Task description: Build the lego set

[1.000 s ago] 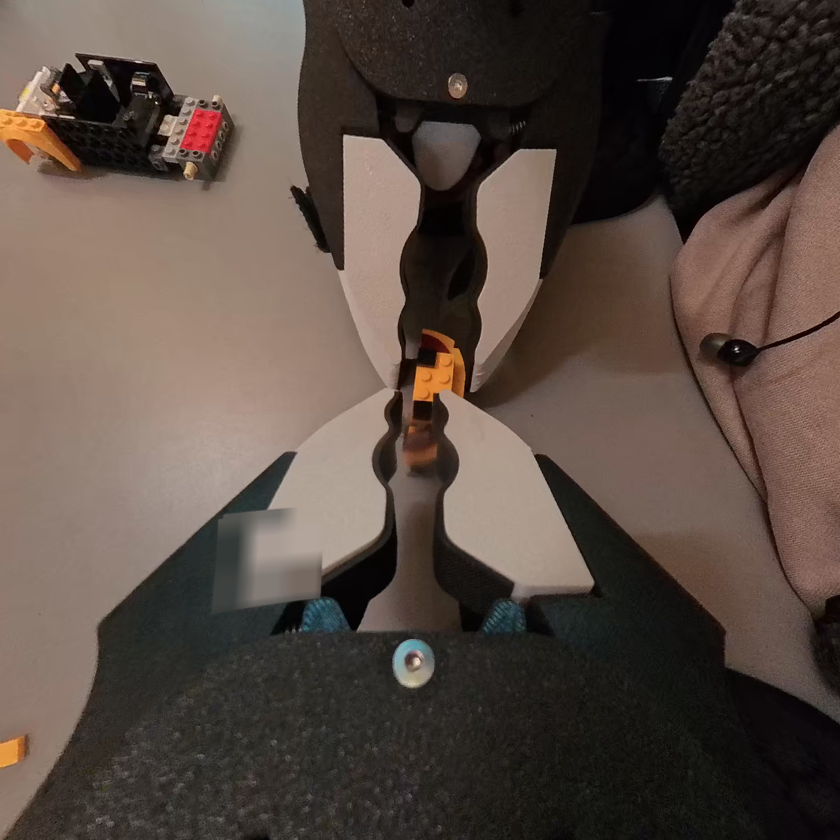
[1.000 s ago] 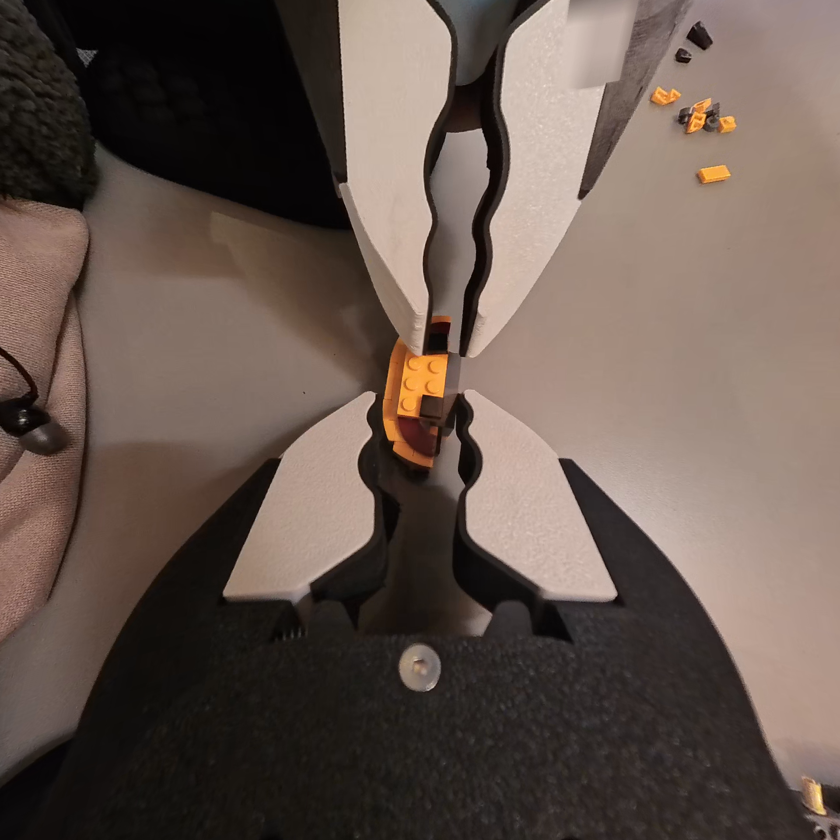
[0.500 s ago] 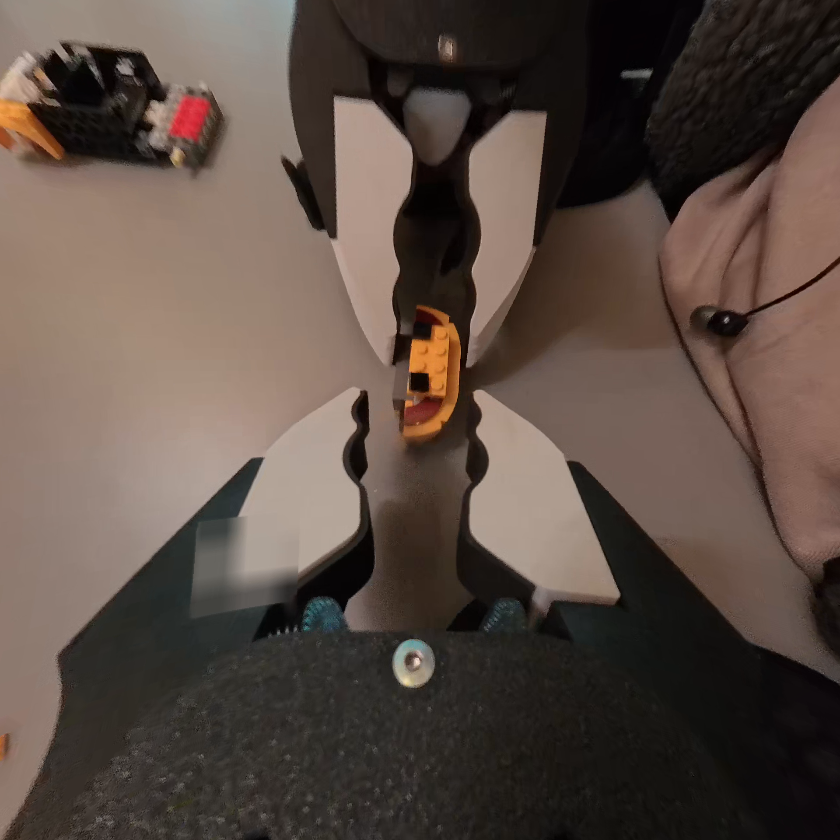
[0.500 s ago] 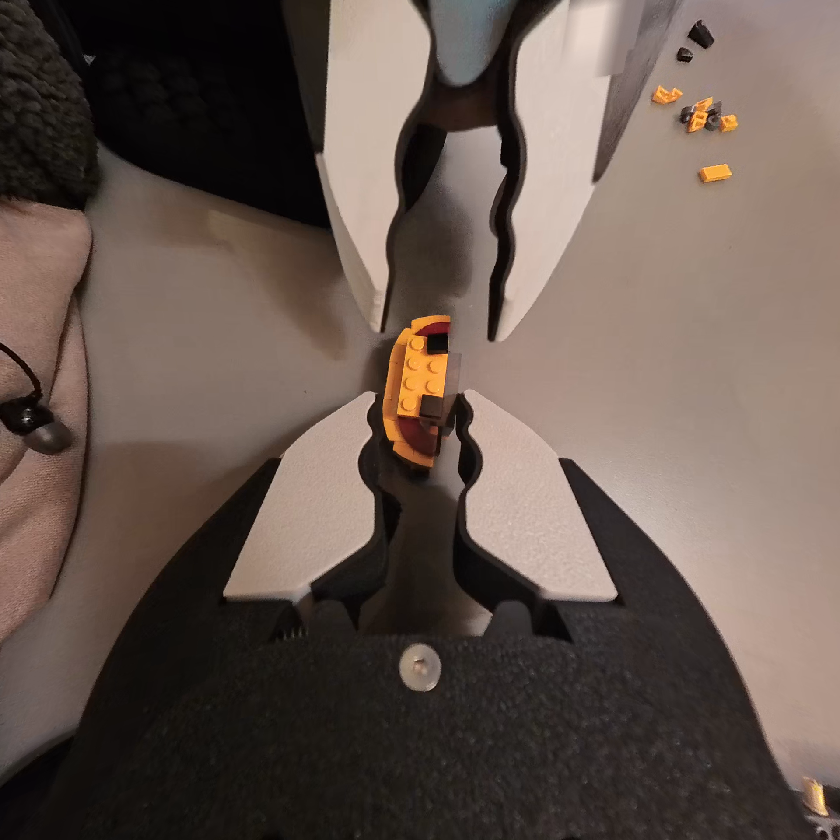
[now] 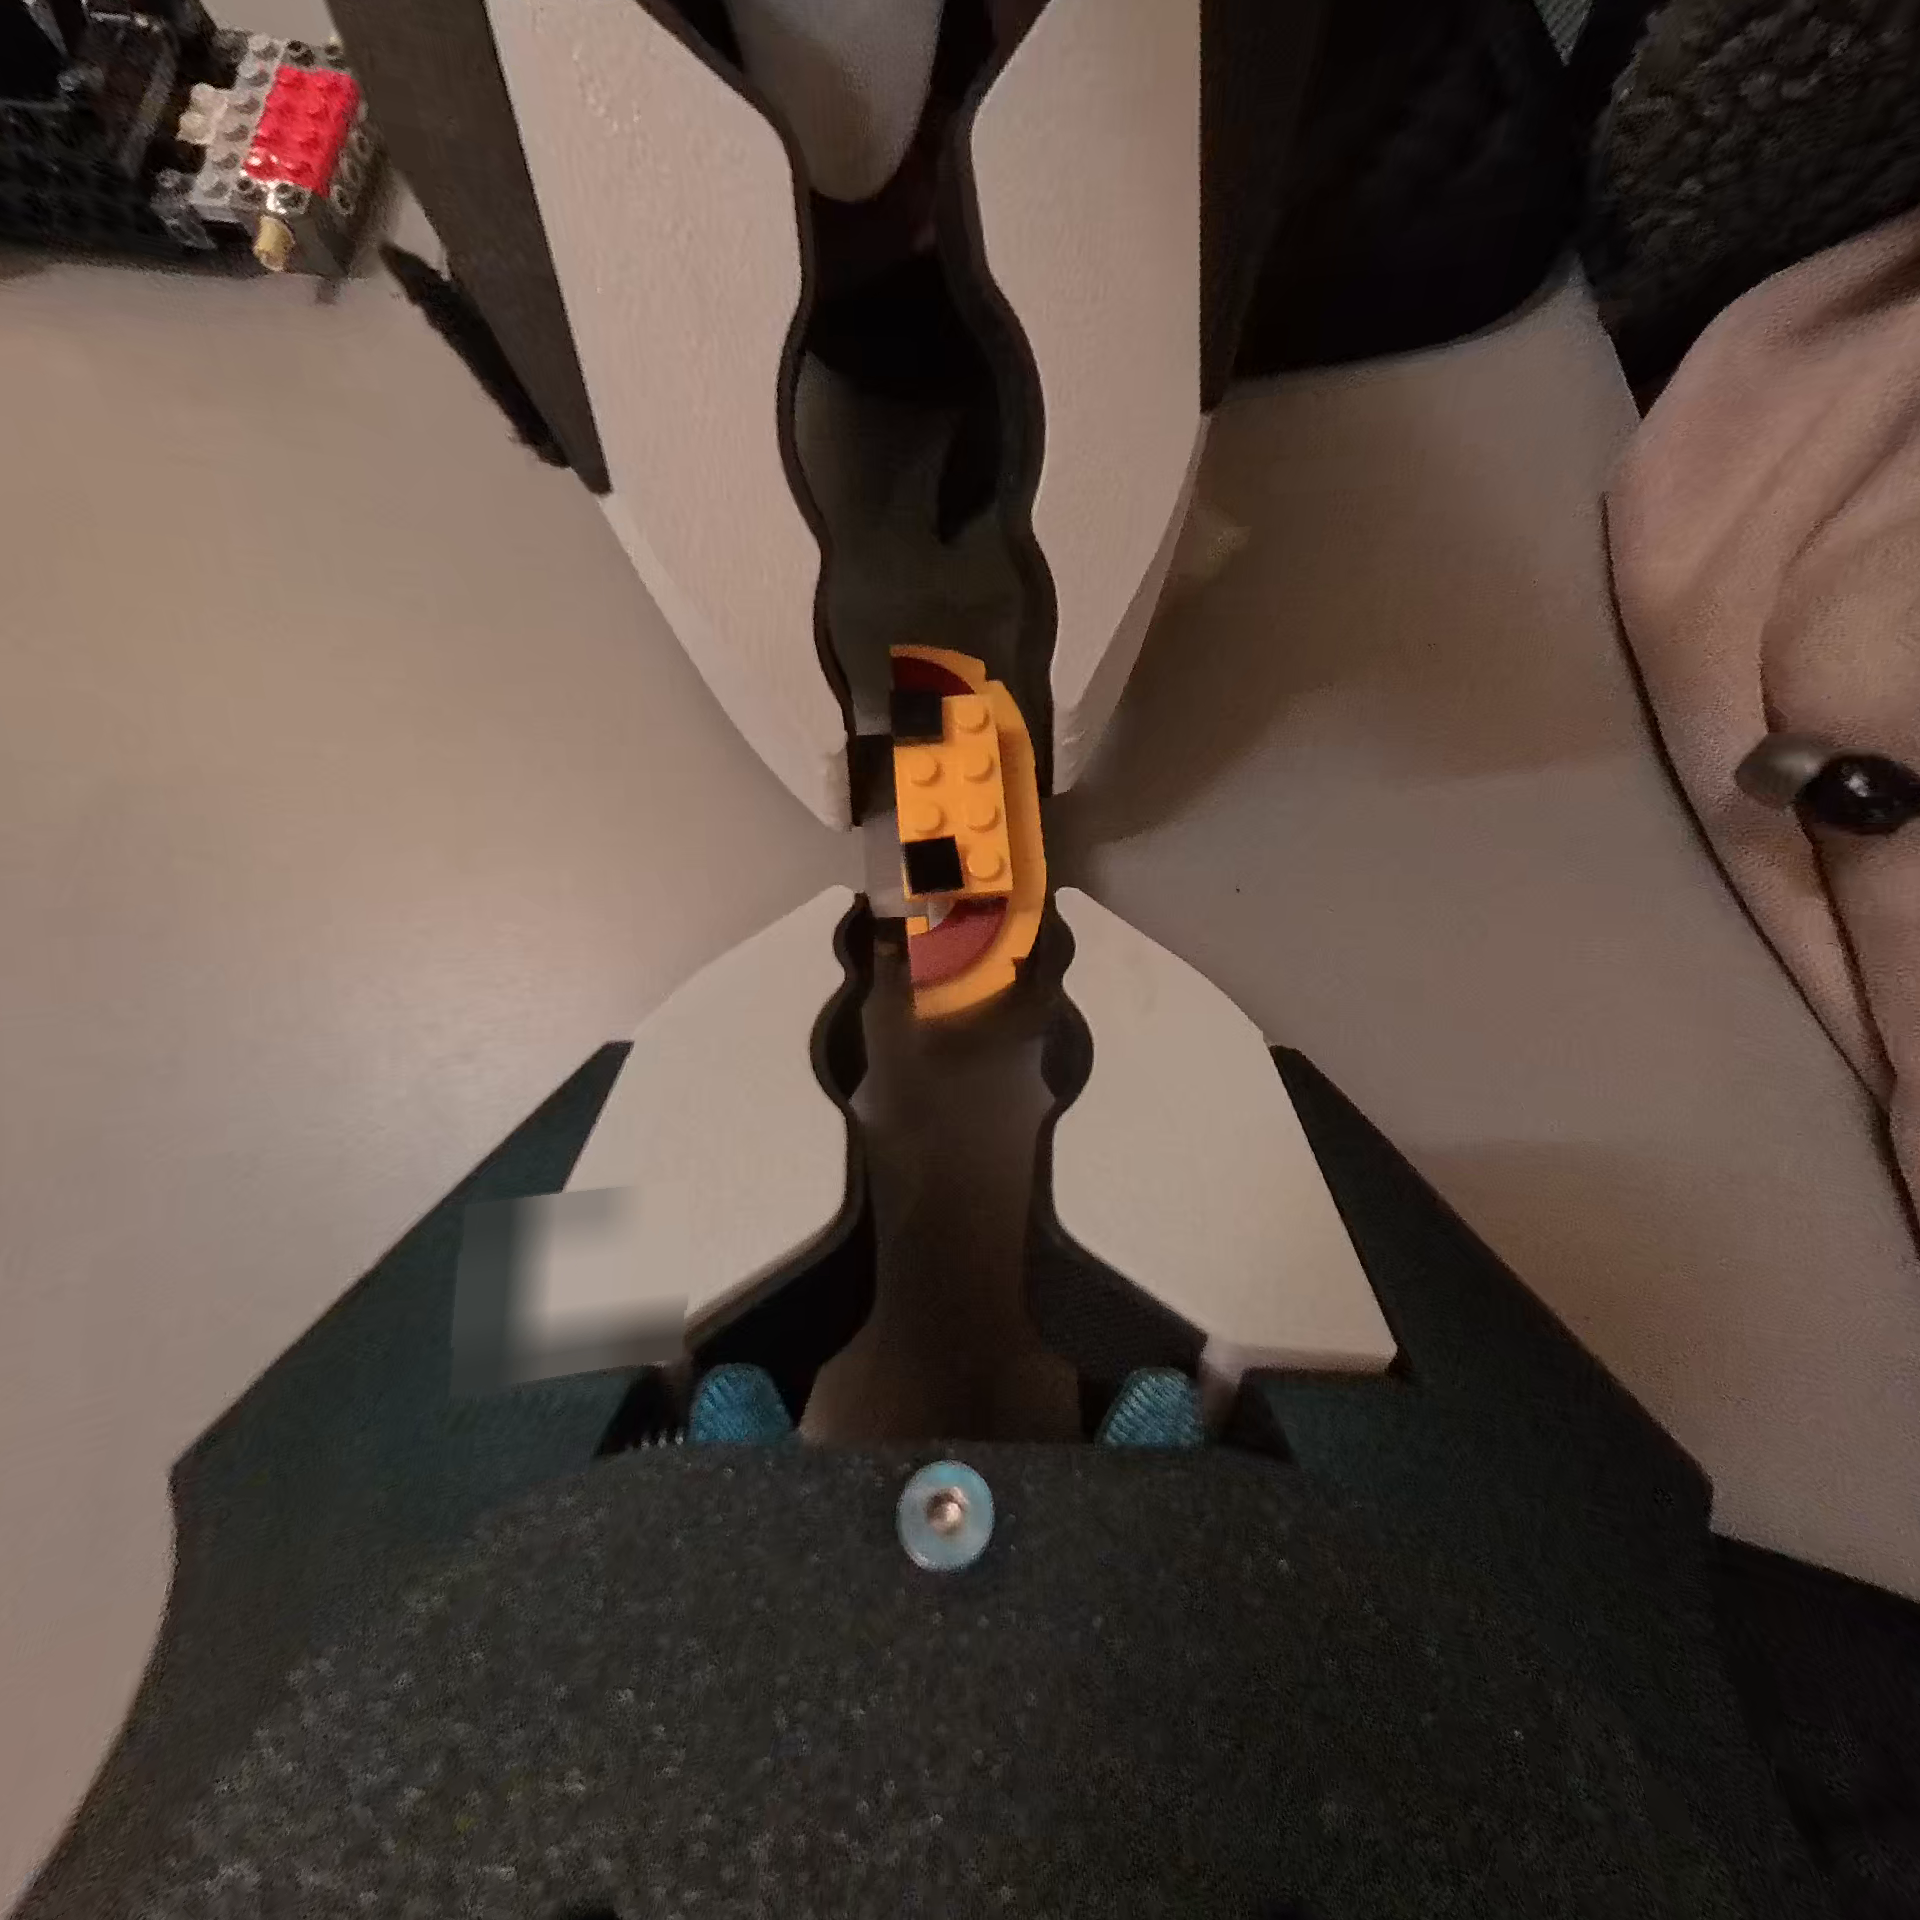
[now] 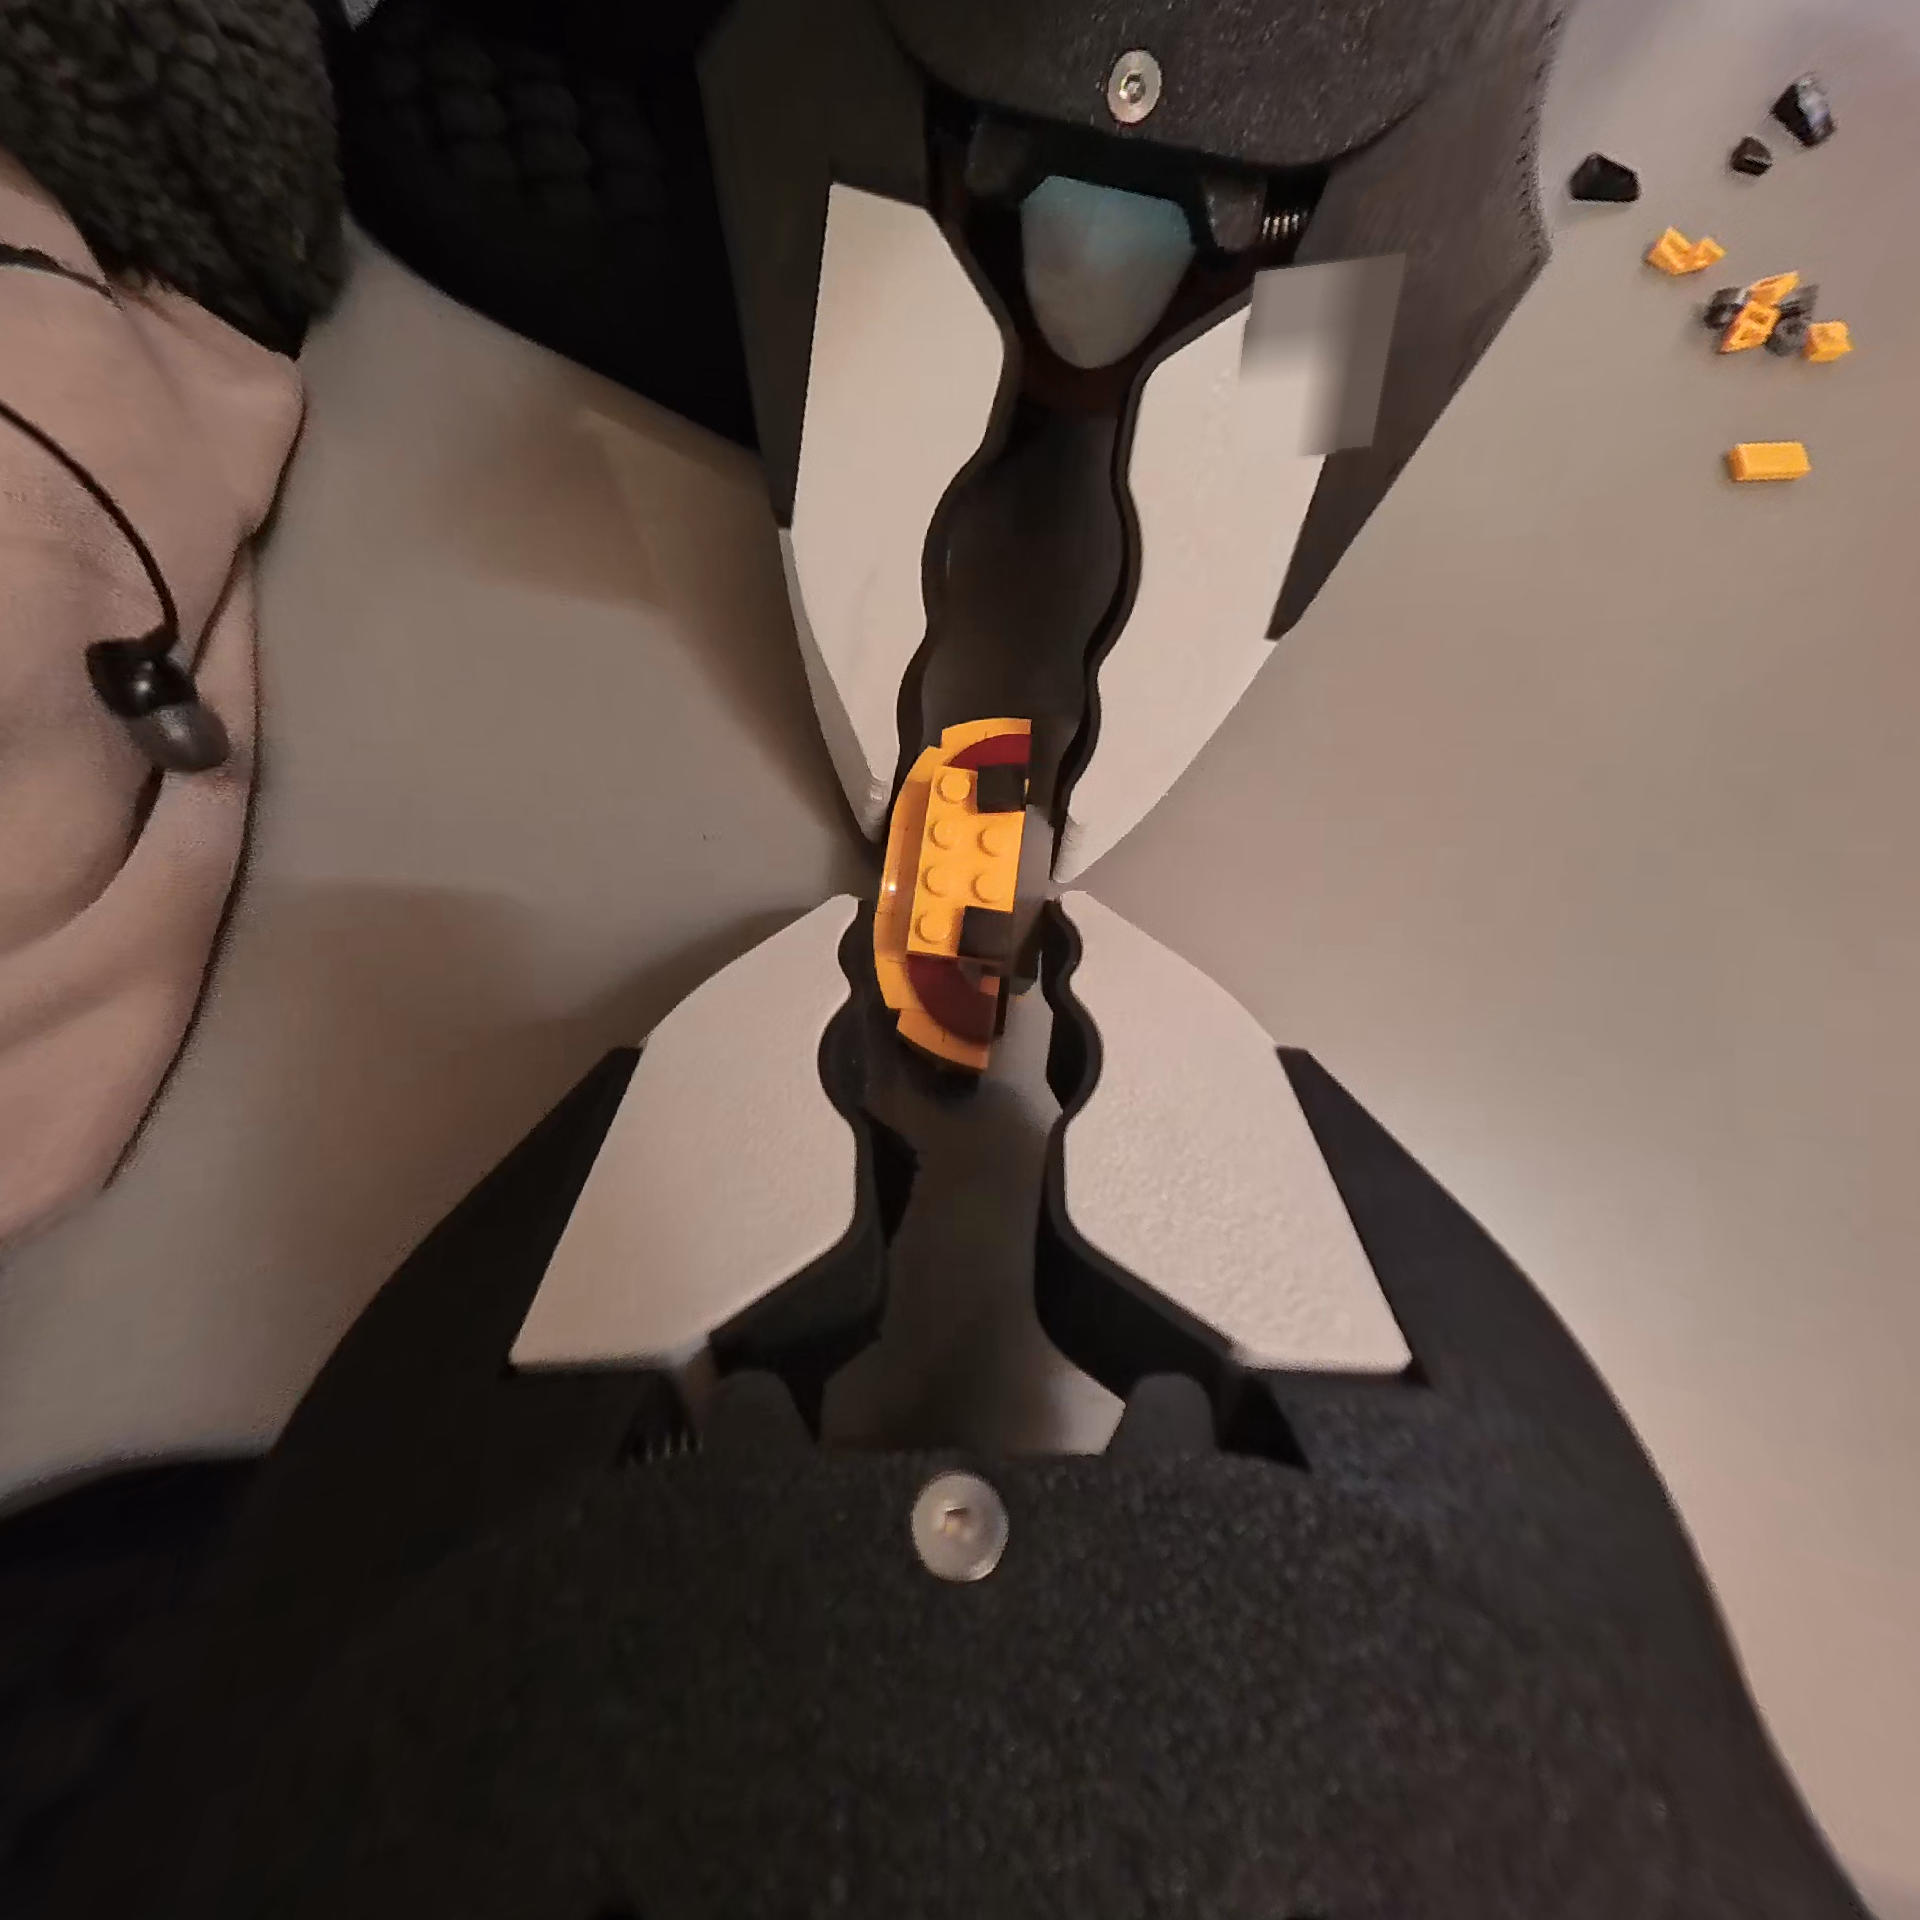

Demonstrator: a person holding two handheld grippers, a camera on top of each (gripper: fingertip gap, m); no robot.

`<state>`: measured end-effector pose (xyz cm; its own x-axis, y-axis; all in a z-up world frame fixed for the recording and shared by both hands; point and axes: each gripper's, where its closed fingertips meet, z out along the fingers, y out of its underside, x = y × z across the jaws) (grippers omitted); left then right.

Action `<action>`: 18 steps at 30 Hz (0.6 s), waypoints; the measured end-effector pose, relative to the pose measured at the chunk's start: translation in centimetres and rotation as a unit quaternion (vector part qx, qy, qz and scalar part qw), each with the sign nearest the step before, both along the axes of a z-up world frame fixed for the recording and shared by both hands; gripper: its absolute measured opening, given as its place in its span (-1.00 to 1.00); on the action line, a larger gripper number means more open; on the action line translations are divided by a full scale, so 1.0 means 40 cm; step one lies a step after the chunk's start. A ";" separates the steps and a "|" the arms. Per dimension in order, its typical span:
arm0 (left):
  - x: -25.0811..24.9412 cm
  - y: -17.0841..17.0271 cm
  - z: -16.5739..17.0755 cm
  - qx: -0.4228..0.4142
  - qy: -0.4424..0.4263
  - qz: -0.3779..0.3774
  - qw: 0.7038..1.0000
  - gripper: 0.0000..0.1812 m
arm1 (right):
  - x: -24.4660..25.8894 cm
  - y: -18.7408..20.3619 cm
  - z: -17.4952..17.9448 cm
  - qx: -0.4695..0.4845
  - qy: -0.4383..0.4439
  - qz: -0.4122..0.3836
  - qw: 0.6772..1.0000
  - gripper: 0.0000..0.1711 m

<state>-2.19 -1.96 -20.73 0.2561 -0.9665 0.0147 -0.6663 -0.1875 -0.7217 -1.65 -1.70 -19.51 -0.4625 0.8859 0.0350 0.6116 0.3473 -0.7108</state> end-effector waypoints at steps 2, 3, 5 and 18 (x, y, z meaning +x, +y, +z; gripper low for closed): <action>-0.003 0.005 0.000 0.001 0.001 0.008 1.000 -0.67 | -0.003 0.005 -0.002 -0.001 -0.010 0.015 1.000 -0.64; -0.003 0.007 -0.001 0.001 0.002 0.010 1.000 -0.67 | -0.004 0.006 -0.003 -0.005 -0.016 0.020 1.000 -0.63; -0.003 0.008 -0.001 0.002 0.002 0.011 1.000 -0.67 | -0.005 0.011 -0.003 -0.002 -0.019 0.021 1.000 -0.58; -0.019 0.038 0.012 -0.033 -0.006 0.080 0.996 -0.68 | -0.019 0.040 0.052 0.309 0.094 -0.058 0.944 -0.50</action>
<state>-2.97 -0.43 -20.25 0.4066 -0.9099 0.0817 -0.6152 -0.3388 -0.7119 -2.40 -0.10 -17.42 -0.2974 0.7135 0.6344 0.5549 0.6699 -0.4933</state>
